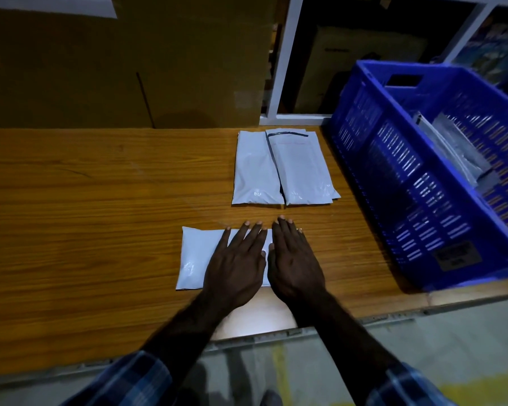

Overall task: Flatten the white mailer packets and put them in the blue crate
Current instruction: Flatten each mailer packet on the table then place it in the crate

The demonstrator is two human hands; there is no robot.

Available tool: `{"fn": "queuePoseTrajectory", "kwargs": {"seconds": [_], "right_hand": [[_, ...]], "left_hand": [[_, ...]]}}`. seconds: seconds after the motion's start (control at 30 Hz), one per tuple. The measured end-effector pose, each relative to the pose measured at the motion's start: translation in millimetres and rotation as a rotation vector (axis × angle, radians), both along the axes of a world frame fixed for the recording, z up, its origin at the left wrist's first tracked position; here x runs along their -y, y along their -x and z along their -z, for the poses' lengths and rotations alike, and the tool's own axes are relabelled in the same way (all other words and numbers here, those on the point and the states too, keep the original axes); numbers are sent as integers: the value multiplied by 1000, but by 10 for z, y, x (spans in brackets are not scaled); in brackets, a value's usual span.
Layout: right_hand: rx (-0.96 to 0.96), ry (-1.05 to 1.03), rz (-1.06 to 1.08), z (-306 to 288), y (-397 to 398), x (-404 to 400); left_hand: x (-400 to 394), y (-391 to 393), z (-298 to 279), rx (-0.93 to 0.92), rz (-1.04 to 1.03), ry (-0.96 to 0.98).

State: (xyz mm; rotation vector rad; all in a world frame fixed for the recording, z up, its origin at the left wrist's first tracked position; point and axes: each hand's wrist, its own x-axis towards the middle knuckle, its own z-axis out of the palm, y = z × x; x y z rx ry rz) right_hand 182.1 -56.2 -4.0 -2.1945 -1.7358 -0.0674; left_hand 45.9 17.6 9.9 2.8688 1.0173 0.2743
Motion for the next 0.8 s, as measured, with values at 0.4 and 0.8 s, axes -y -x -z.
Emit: {"fn": "queuePoseTrajectory", "kwargs": {"seconds": [0.4, 0.8], "right_hand": [[11, 26, 1, -22, -9, 21], [-28, -56, -239, -36, 614, -251]], "left_hand": [[-303, 774, 9, 33, -215, 122], [-288, 763, 39, -15, -214, 108]]}}
